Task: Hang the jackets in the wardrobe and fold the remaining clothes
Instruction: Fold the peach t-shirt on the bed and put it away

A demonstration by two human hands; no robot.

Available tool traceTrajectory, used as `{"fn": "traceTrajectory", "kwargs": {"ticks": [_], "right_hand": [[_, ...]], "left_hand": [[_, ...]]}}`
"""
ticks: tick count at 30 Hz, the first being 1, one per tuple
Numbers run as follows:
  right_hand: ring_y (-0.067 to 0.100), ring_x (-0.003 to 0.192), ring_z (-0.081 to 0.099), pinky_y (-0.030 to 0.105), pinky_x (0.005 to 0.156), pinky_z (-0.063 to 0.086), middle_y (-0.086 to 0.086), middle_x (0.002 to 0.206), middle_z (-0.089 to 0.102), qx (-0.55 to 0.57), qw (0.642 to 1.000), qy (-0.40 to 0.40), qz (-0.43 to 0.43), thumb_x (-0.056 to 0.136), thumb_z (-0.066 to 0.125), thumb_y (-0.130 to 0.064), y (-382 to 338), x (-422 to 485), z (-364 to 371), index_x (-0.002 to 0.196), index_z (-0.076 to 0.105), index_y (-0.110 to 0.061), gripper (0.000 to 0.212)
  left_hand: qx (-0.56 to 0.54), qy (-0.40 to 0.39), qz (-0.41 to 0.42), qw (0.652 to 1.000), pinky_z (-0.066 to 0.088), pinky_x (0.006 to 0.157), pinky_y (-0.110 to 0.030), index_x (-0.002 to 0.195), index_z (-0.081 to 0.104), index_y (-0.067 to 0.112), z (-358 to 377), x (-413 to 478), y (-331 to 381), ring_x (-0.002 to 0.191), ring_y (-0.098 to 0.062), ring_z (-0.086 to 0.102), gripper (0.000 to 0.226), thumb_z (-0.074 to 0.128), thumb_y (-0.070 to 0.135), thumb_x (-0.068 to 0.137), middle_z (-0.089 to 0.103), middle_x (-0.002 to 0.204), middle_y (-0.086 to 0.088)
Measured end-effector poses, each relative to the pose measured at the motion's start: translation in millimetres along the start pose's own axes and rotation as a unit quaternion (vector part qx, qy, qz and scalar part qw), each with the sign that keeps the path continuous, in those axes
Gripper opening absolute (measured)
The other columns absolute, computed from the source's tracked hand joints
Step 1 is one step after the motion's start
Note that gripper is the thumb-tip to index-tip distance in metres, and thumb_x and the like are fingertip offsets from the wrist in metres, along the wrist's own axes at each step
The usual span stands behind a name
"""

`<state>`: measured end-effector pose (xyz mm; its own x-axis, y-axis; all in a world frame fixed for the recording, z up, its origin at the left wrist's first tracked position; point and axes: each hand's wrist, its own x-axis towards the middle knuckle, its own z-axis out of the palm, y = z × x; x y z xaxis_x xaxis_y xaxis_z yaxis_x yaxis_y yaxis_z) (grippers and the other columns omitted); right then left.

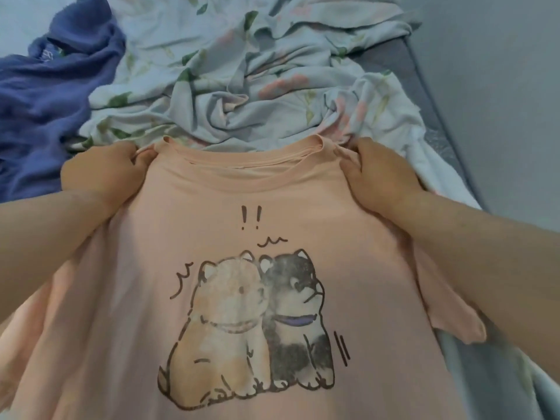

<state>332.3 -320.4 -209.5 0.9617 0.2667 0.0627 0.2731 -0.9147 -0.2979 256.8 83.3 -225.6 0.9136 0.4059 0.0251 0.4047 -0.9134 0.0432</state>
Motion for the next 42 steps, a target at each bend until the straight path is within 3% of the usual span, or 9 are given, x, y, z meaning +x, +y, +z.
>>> {"fn": "traceTrajectory", "kwargs": {"ticks": [5, 8, 12, 15, 18, 23, 31, 36, 42], "right_hand": [[0.015, 0.102, 0.058, 0.015, 0.084, 0.033, -0.004, 0.111, 0.061, 0.135, 0.982, 0.089, 0.098, 0.090, 0.058, -0.013, 36, -85, -64, 0.120, 0.062, -0.019, 0.031], [-0.002, 0.079, 0.055, 0.001, 0.071, 0.032, -0.006, 0.097, 0.062, 0.152, 0.966, 0.119, 0.171, 0.087, 0.058, -0.005, 56, -145, -81, 0.104, 0.067, -0.021, 0.026], [-0.001, 0.071, 0.049, 0.001, 0.065, 0.032, -0.020, 0.074, 0.057, 0.170, 0.951, 0.113, 0.233, 0.090, 0.058, -0.009, 60, -188, -79, 0.084, 0.069, -0.025, 0.021], [0.000, 0.052, 0.047, 0.010, 0.050, 0.034, -0.017, 0.049, 0.048, 0.272, 0.916, 0.054, 0.289, 0.095, 0.057, -0.034, 55, -196, -77, 0.054, 0.051, -0.032, 0.041], [0.004, 0.062, 0.054, 0.013, 0.054, 0.033, -0.012, 0.065, 0.059, 0.227, 0.924, 0.056, 0.302, 0.086, 0.067, -0.038, 52, -199, -74, 0.071, 0.058, -0.026, 0.021], [0.018, 0.058, 0.054, 0.026, 0.048, 0.043, 0.000, 0.075, 0.059, -0.020, 0.978, 0.202, 0.051, 0.082, 0.068, -0.001, 32, -213, -67, 0.094, 0.069, -0.011, 0.015], [0.024, 0.126, 0.041, 0.035, 0.105, 0.032, 0.002, 0.130, 0.045, 0.130, 0.944, -0.060, 0.297, 0.094, 0.054, -0.046, 60, -180, -52, 0.134, 0.052, -0.021, 0.048], [0.021, 0.095, 0.053, 0.032, 0.084, 0.043, -0.001, 0.101, 0.052, 0.188, 0.940, -0.068, 0.276, 0.087, 0.066, -0.032, 73, -175, -58, 0.083, 0.055, -0.023, 0.015], [0.010, 0.068, 0.058, 0.020, 0.064, 0.046, 0.000, 0.078, 0.066, 0.400, 0.839, -0.061, 0.364, 0.089, 0.069, -0.015, 104, -151, -90, 0.084, 0.068, -0.014, 0.005]], "left_hand": [[-0.117, 0.112, -0.019, 0.987, 0.046, 0.089, -0.057, 0.108, 0.055, 0.013, -30, -38, 21, 0.099, -0.045, 0.052, 0.037, 0.042, 0.044, 0.095, 0.057, 0.108, -0.025], [-0.217, 0.133, 0.156, 0.954, 0.031, 0.107, -0.043, 0.128, 0.054, 0.007, -40, -94, 94, 0.121, -0.037, 0.046, 0.047, 0.042, 0.039, 0.095, 0.054, 0.132, -0.022], [-0.284, -0.023, 0.382, 0.879, 0.018, 0.114, -0.026, 0.134, 0.058, 0.005, -31, -154, 237, 0.140, -0.030, 0.039, 0.045, 0.054, 0.027, 0.095, 0.047, 0.148, -0.015], [-0.349, -0.099, 0.317, 0.876, 0.008, 0.117, -0.019, 0.142, 0.050, 0.009, -16, -169, 304, 0.147, -0.020, 0.025, 0.044, 0.047, 0.023, 0.100, 0.038, 0.155, -0.009], [-0.280, -0.077, 0.297, 0.910, 0.012, 0.120, -0.028, 0.145, 0.047, 0.009, 9, -181, 317, 0.147, -0.025, 0.028, 0.050, 0.041, 0.029, 0.099, 0.040, 0.154, -0.010], [-0.246, -0.054, 0.312, 0.916, 0.014, 0.119, -0.031, 0.144, 0.047, 0.003, 13, -182, 317, 0.144, -0.031, 0.033, 0.062, 0.030, 0.036, 0.094, 0.042, 0.151, -0.015], [-0.233, -0.060, 0.336, 0.911, 0.026, 0.119, -0.045, 0.142, 0.047, 0.000, 14, -179, 318, 0.143, -0.033, 0.035, 0.062, 0.030, 0.033, 0.094, 0.042, 0.151, -0.018], [-0.231, -0.048, 0.344, 0.909, 0.028, 0.118, -0.045, 0.142, 0.048, -0.001, 15, -179, 318, 0.143, -0.031, 0.037, 0.064, 0.036, 0.035, 0.090, 0.041, 0.151, -0.018], [-0.184, -0.039, 0.338, 0.922, 0.025, 0.119, -0.043, 0.147, 0.044, 0.007, 17, -181, 320, 0.145, -0.027, 0.034, 0.081, 0.041, 0.056, 0.082, 0.036, 0.155, -0.013]]}}
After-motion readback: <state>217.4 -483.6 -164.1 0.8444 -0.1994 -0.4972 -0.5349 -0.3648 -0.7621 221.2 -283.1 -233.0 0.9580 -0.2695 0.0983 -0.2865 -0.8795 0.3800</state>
